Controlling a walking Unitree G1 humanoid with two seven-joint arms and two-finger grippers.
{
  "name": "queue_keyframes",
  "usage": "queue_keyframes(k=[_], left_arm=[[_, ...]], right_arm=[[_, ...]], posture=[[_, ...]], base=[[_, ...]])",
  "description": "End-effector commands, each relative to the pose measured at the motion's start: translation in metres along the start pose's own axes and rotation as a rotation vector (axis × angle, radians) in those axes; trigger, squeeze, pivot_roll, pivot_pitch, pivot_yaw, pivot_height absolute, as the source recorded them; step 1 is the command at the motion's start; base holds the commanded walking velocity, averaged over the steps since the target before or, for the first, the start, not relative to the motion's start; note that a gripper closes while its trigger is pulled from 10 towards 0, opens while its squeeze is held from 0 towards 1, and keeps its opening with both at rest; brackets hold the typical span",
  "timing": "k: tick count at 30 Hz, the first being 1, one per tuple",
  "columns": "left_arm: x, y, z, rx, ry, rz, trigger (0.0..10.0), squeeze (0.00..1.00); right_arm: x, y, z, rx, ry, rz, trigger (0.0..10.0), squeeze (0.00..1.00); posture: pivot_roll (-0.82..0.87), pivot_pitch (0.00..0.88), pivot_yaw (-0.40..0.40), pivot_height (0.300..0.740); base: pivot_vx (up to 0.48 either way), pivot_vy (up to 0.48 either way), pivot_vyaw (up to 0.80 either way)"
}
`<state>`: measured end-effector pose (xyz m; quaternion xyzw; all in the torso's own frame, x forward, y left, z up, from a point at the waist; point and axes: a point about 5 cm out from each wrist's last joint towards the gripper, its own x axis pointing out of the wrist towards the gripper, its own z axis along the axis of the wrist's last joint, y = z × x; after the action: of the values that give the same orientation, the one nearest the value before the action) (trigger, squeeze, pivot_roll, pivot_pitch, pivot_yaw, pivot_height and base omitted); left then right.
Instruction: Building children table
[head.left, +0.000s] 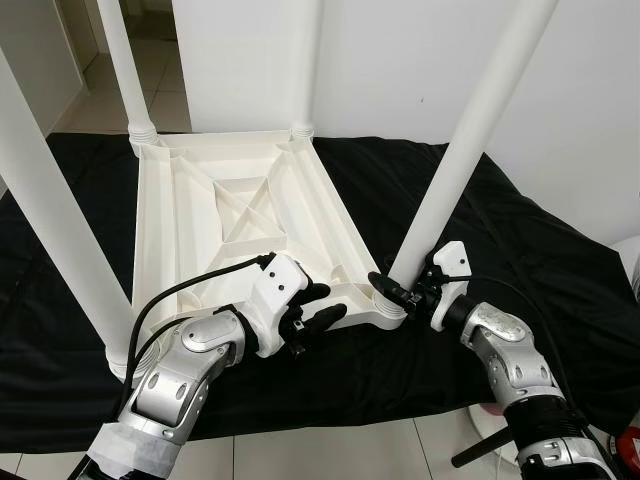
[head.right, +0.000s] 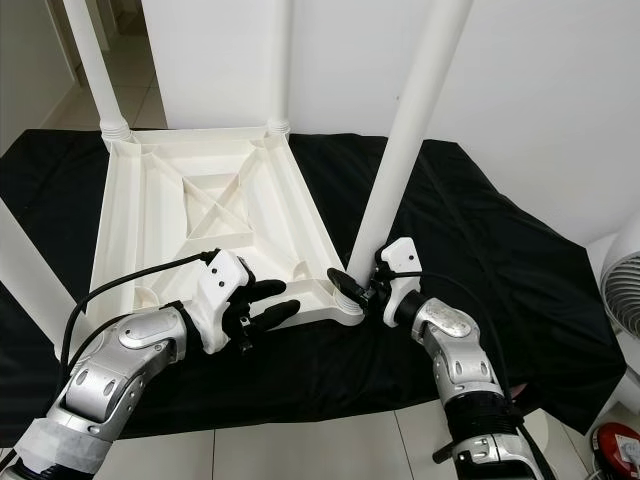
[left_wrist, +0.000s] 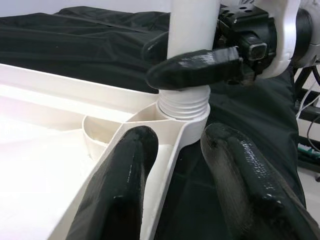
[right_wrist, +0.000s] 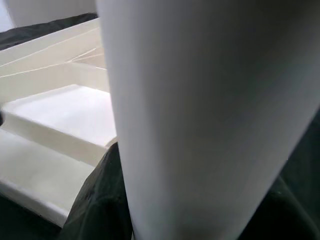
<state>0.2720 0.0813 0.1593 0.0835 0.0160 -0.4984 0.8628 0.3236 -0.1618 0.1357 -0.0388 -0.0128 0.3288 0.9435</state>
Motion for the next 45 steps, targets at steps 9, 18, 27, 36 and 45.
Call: queue_keyframes(k=[9,18,27,36,45], left_arm=[[0.004,-0.003,0.003,-0.006,-0.015,0.003,10.0,0.0],[0.006,-0.003,0.004,-0.01,-0.022,0.003,10.0,0.0],[0.007,-0.002,0.003,-0.013,-0.024,0.008,10.0,0.0],[0.007,-0.002,0.005,-0.01,-0.031,0.012,10.0,0.0],[0.004,-0.001,0.004,-0.002,-0.026,0.014,10.0,0.0]], right_arm=[[0.006,0.026,-0.021,0.142,0.037,-0.468,10.0,0.0],[0.013,0.057,-0.014,0.158,-0.006,-0.528,10.0,0.0],[0.006,0.054,-0.003,0.183,-0.085,-0.465,10.0,1.0],[-0.003,0.035,0.002,0.156,-0.104,-0.343,10.0,1.0],[-0.008,0.006,0.012,0.057,-0.088,-0.124,10.0,1.0]], posture=[[0.04,0.052,-0.077,0.74],[0.04,0.051,-0.084,0.74],[0.04,0.042,-0.091,0.74],[0.05,0.028,-0.094,0.74],[0.06,0.014,-0.088,0.74]], base=[[0.0,0.0,0.0],[0.0,0.0,0.0],[0.0,0.0,0.0],[0.0,0.0,0.0],[0.0,0.0,0.0]])
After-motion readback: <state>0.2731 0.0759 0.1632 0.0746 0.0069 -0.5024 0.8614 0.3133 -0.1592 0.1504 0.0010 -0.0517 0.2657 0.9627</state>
